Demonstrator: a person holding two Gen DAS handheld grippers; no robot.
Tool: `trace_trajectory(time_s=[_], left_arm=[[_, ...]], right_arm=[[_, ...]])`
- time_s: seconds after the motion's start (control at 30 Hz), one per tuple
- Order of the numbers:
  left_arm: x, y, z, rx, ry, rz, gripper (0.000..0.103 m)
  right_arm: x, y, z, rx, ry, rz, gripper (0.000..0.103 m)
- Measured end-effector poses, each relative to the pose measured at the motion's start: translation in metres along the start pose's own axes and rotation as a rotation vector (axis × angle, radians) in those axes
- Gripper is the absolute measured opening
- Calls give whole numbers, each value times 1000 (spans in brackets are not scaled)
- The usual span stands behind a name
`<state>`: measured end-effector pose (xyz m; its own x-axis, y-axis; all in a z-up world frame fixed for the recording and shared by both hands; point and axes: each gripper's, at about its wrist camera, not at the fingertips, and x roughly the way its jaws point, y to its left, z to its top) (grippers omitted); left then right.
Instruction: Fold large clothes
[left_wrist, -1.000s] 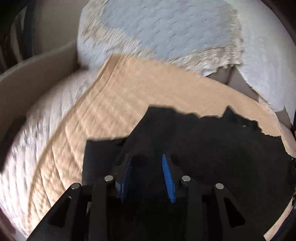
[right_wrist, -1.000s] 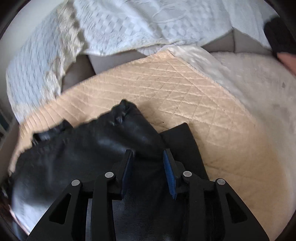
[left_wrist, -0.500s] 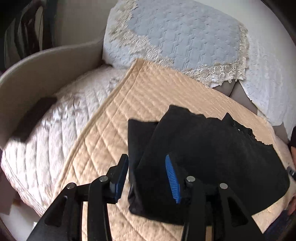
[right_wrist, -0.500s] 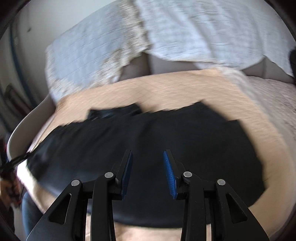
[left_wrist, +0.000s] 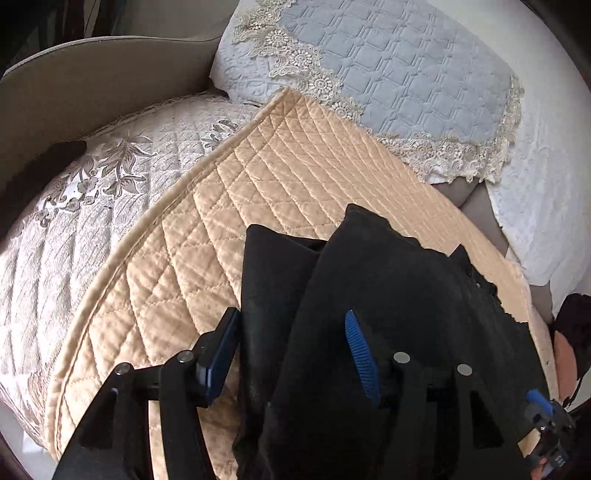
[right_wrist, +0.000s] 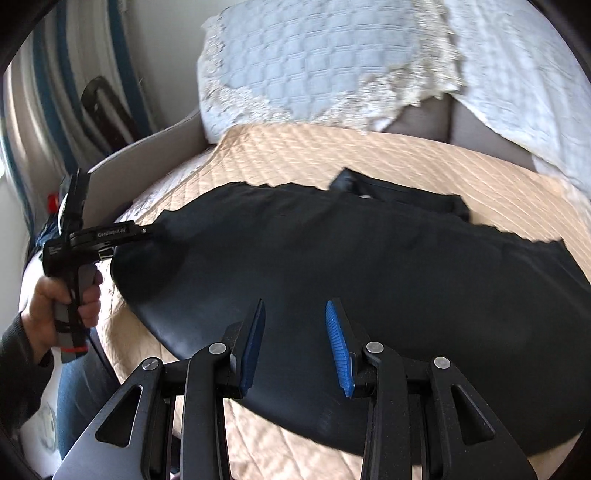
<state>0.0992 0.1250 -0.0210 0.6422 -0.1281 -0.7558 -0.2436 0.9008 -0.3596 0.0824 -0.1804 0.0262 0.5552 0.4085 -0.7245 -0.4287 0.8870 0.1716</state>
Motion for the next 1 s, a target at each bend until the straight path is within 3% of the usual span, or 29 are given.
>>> trace_trajectory(time_s=[0.27,0.47,0.57,0.63,0.7,0.87,1.0], left_arm=[[-12,-4,-21,18,18,-42,62],[6,-10,-8,66,22,-2,62],[9,-14,-8,82,18,29,44],[7,-12,-6,61,22,19,24],[2,-10,-3,50,22,5,14],[-26,-22,10,48,2,-61,10],[-60,-55,22,59,-35,-188,9]], right_arm=[[39,-2,2,10,68,-7,36],[18,-9,0,36,57,-9,36],[4,-18,-7,68,50,-25,36],[-4,-25,-13,92,45,-31,36],[-14,-33,-19,115,37,-37,36],[-31,-48,-27,155,15,-53,36],[-45,-62,-31,205,-13,-58,36]])
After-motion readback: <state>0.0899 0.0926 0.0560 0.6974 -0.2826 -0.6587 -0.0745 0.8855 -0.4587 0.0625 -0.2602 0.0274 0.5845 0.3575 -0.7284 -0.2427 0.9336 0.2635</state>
